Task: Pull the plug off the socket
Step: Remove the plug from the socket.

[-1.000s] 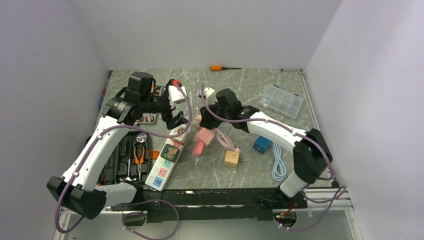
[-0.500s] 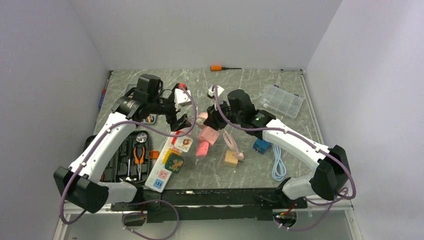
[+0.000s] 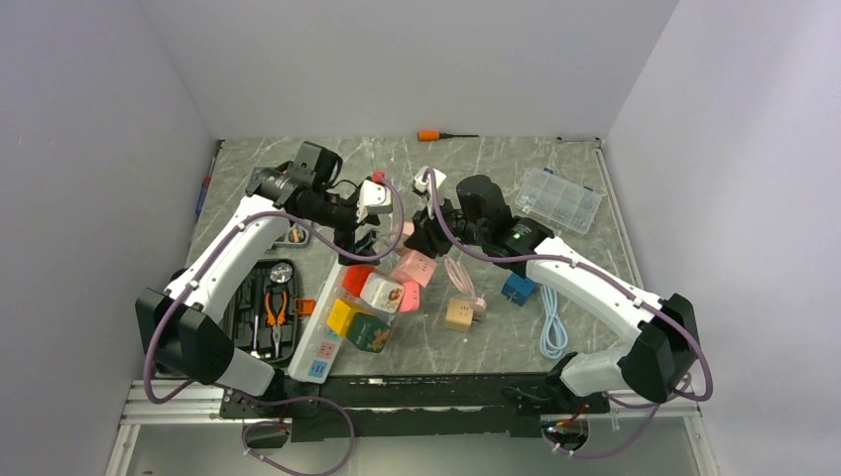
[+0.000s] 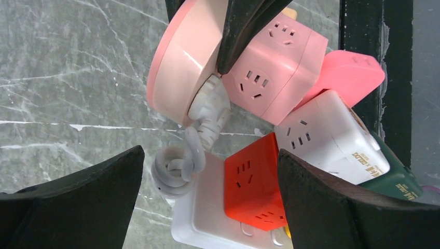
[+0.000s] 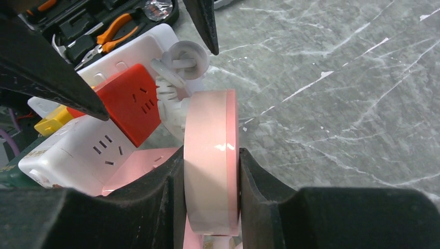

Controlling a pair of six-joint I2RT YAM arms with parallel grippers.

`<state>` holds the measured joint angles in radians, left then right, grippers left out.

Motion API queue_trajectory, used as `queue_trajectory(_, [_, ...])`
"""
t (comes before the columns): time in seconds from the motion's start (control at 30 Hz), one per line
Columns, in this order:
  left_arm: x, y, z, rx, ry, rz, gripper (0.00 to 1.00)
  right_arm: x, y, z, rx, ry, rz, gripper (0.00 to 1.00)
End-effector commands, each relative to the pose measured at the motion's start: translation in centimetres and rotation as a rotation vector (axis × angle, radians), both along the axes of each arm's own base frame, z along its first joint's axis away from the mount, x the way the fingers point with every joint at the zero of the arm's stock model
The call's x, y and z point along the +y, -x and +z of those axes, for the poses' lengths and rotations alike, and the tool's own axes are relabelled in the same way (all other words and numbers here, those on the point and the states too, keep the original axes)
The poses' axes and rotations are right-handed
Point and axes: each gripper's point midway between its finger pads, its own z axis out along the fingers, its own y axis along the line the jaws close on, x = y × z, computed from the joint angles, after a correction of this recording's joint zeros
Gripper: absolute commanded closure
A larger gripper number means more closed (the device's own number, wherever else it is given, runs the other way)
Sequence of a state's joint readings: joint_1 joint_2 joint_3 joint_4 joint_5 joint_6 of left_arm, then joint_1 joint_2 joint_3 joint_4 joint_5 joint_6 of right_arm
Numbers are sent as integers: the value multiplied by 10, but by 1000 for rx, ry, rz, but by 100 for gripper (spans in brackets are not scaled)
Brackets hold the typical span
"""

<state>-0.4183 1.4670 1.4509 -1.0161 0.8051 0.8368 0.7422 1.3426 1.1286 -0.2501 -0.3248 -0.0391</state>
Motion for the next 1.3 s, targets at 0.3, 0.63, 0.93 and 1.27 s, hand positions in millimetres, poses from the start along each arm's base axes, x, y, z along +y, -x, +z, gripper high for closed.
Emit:
queue_trajectory(0.3, [-10, 5, 14, -43, 16, -71, 17, 28, 18, 123, -228, -251, 155, 100])
queue_trajectory(0.63, [-9, 19, 8, -29, -37, -137, 68, 29, 23, 124, -225, -239, 183, 100])
queue_trajectory(0.93, [-4, 25, 17, -36, -79, -168, 100, 27, 23, 99, -185, -165, 191, 100])
queue_trajectory(1.27, [-12, 62, 27, -45, -85, -319, 100, 35, 15, 79, -144, -124, 193, 100])
